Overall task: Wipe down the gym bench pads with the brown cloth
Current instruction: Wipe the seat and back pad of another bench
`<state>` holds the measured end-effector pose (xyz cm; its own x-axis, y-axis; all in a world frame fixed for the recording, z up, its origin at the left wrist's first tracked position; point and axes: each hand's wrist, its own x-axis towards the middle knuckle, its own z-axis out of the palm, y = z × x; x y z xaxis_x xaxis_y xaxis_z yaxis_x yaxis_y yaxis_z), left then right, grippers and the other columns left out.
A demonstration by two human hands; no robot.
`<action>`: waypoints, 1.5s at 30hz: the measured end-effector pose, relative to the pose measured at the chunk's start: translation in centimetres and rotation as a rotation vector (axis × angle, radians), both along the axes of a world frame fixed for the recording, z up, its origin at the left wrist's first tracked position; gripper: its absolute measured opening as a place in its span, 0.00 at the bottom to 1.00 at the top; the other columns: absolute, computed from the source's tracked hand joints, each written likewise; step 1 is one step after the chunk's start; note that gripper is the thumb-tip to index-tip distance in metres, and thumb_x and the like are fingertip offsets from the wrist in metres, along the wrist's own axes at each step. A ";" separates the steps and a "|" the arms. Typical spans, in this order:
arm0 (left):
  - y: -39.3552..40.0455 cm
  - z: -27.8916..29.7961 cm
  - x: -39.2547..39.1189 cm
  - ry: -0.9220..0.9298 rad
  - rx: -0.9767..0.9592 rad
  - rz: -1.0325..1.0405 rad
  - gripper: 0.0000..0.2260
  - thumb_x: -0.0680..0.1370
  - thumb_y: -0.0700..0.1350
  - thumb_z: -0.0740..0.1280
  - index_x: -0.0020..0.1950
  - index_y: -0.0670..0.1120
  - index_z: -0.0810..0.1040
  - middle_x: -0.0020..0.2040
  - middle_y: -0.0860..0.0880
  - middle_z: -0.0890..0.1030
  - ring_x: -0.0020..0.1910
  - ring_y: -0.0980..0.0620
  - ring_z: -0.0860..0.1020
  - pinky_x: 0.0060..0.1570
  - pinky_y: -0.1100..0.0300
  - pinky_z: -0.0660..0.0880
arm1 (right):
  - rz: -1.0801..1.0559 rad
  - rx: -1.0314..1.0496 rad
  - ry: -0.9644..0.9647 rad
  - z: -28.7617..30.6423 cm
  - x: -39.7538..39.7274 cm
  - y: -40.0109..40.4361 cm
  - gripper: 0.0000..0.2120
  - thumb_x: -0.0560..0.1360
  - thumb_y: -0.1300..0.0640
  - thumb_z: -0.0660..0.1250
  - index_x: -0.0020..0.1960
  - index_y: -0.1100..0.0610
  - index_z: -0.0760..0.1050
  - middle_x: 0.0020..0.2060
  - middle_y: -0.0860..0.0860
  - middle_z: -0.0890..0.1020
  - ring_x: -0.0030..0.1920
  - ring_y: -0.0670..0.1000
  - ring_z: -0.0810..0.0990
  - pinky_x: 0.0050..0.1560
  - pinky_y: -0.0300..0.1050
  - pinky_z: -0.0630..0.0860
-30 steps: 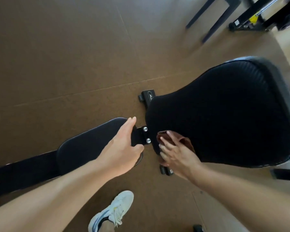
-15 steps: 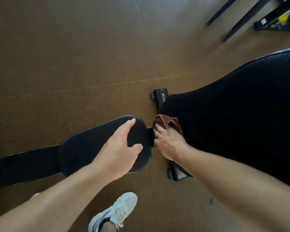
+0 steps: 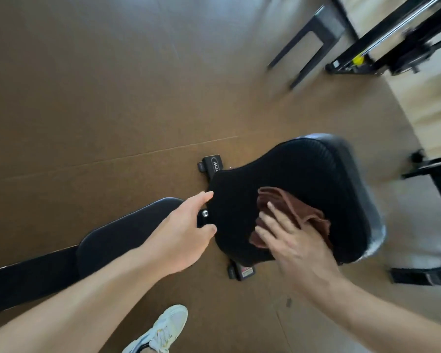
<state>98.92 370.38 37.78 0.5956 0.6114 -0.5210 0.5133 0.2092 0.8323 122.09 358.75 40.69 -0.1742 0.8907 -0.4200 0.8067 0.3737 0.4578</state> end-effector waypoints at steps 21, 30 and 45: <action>2.3 0.7 8.8 -0.079 0.106 0.120 0.36 0.81 0.33 0.58 0.84 0.56 0.50 0.84 0.58 0.52 0.82 0.57 0.50 0.80 0.56 0.51 | -0.307 -0.033 -0.251 3.2 -0.8 18.8 0.17 0.84 0.42 0.58 0.59 0.49 0.82 0.54 0.52 0.84 0.57 0.57 0.83 0.59 0.54 0.77; 2.7 -5.5 0.7 0.095 0.107 0.209 0.33 0.84 0.37 0.61 0.83 0.61 0.53 0.83 0.56 0.57 0.79 0.47 0.63 0.79 0.49 0.60 | -0.207 -0.252 -0.323 -15.8 -3.8 20.7 0.19 0.84 0.57 0.55 0.71 0.57 0.76 0.63 0.57 0.82 0.62 0.61 0.81 0.53 0.60 0.77; -3.4 3.2 6.1 -0.136 0.270 -0.077 0.36 0.83 0.38 0.63 0.81 0.65 0.51 0.81 0.69 0.47 0.80 0.60 0.55 0.77 0.62 0.58 | 0.003 -0.191 -0.305 -5.0 -1.7 -2.3 0.30 0.85 0.55 0.53 0.83 0.66 0.54 0.82 0.69 0.55 0.81 0.74 0.45 0.63 0.82 0.20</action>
<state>105.07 366.98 40.97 0.6988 0.6670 -0.2583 0.3990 -0.0639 0.9147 120.38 356.41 35.65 -0.0177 0.7906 -0.6121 0.6427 0.4780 0.5988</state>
